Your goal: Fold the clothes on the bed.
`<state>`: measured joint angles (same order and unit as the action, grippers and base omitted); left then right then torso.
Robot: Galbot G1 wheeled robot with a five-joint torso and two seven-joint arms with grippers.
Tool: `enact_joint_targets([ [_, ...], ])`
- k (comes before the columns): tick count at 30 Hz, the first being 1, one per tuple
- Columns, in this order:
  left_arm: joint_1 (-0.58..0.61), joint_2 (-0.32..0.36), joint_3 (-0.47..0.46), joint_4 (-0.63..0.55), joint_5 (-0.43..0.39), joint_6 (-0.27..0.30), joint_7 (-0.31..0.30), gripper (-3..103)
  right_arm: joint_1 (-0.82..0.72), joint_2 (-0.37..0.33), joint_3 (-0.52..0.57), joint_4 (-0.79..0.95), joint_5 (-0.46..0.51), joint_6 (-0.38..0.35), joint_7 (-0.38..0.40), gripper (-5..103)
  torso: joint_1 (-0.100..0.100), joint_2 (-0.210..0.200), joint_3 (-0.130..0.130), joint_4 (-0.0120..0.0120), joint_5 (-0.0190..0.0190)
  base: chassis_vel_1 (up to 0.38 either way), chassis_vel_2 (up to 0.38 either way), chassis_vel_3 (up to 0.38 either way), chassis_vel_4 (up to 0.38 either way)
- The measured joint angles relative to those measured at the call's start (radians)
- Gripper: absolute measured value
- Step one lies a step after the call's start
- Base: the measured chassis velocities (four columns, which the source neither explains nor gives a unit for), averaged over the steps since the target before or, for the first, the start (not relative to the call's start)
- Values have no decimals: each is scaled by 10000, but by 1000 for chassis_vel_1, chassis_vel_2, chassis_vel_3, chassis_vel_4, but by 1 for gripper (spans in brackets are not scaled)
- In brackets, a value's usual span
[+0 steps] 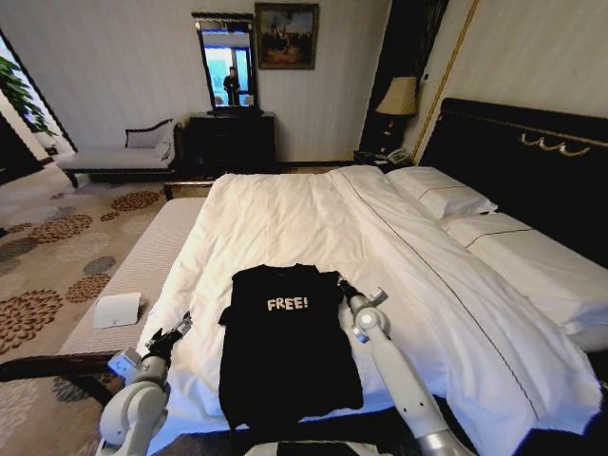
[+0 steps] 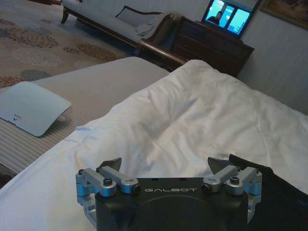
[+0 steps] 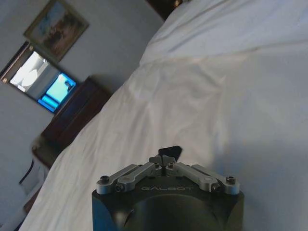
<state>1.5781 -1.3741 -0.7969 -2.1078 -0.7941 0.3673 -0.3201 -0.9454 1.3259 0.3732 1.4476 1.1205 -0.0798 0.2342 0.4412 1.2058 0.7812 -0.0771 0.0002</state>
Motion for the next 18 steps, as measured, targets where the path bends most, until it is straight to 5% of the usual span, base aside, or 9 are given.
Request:
enact_joint_targets([
  [18,28,-11,-16,42,-78,6,6,100,-436,433,983,-317,-1272,1535,-747,0,0,1,0,1,-1,0,0,0,0],
])
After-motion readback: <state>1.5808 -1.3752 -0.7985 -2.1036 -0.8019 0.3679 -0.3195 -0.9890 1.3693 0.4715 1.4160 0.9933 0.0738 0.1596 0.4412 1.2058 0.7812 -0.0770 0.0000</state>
